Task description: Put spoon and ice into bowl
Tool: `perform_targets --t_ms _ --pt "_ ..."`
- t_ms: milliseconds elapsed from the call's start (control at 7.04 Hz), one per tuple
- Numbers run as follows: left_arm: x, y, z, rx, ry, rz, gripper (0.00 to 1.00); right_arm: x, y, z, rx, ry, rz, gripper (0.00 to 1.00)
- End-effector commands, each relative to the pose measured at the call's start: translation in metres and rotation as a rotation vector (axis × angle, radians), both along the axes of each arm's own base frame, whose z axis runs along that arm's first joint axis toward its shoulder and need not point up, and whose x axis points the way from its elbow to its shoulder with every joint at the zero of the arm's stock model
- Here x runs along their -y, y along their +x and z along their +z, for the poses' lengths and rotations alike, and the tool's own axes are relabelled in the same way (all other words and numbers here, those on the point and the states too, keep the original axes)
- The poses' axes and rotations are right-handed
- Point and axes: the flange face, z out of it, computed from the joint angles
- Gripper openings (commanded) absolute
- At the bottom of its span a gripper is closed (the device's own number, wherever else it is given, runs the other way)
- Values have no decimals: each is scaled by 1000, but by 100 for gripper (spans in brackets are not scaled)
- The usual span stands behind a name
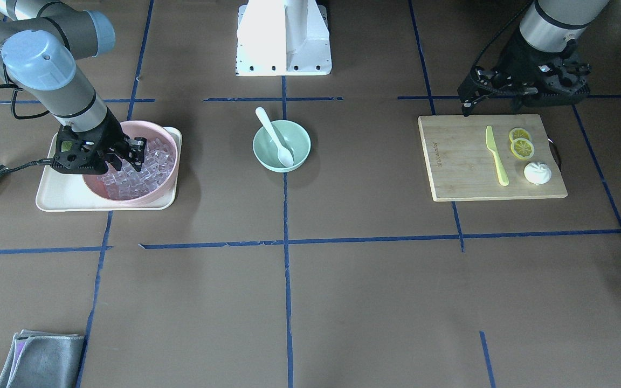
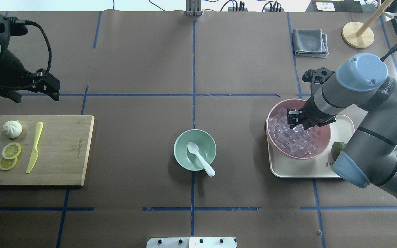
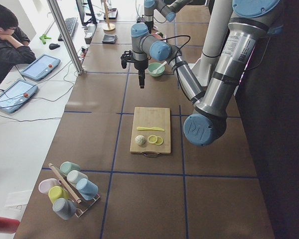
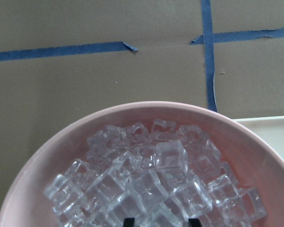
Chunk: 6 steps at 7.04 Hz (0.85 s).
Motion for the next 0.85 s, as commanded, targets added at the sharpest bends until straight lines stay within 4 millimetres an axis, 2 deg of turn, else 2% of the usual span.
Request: perform_targets --t_ms 0,426,568,710 --pt "0 0 0 0 0 1 100 0 -1 2 -5 -3 -1 49" --pt "0 0 1 2 -3 -1 100 0 -2 4 -11 -7 -1 49" --pt "0 0 2 3 -4 1 100 0 -3 3 -10 -6 -3 46" --pt "0 0 0 0 0 1 100 -1 -1 2 -8 -4 -1 9"
